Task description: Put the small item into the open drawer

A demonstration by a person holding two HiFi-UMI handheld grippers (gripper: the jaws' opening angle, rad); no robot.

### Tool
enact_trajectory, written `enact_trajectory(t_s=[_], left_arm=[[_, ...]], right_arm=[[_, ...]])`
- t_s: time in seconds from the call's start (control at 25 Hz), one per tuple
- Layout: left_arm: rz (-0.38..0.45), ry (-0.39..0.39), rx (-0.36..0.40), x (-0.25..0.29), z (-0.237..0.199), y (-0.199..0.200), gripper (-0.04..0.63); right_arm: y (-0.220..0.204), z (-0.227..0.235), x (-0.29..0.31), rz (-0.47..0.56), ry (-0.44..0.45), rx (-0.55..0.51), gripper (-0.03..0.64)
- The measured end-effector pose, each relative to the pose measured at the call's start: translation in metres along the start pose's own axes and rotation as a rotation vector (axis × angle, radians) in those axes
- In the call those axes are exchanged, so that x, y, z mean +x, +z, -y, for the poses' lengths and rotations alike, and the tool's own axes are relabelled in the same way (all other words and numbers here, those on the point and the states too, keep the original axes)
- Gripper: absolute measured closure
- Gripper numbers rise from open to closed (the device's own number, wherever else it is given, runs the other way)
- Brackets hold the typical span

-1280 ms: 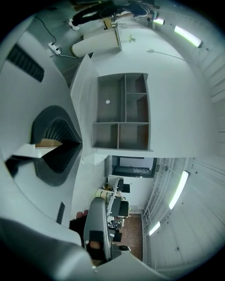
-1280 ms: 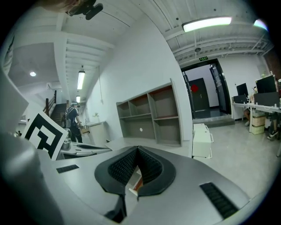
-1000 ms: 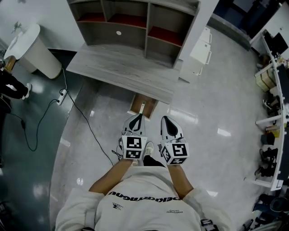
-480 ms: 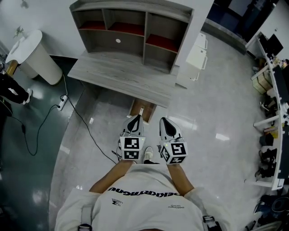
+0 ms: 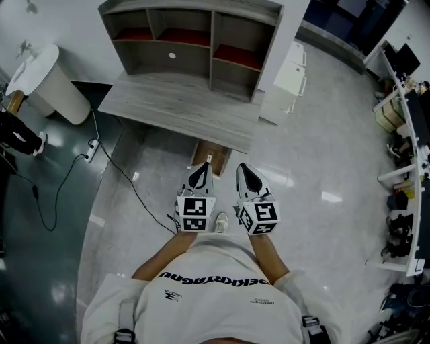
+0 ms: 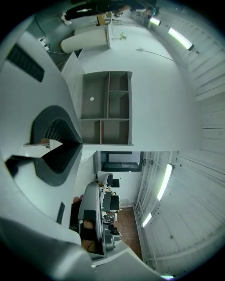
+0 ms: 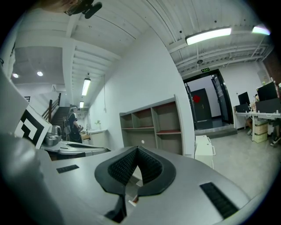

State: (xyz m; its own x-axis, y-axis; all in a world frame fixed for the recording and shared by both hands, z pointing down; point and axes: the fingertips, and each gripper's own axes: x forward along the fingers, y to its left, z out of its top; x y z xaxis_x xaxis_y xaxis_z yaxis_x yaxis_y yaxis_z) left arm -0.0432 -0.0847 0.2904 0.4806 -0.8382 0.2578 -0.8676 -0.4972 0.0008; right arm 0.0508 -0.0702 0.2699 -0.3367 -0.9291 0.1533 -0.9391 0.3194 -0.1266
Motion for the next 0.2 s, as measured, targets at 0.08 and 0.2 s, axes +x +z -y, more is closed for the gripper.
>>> enact_trajectory(t_s=[0.08, 0.2], left_arm=[[0.005, -0.002, 0.003, 0.0012, -0.0004, 0.0010, 0.580], [0.014, -0.006, 0.002, 0.0033, -0.0015, 0.0023, 0.580]], right_arm=[[0.0001, 0.0027, 0.0015, 0.002, -0.002, 0.003, 0.591], [0.0006, 0.0049, 0.0041, 0.005, -0.002, 0.004, 0.591]])
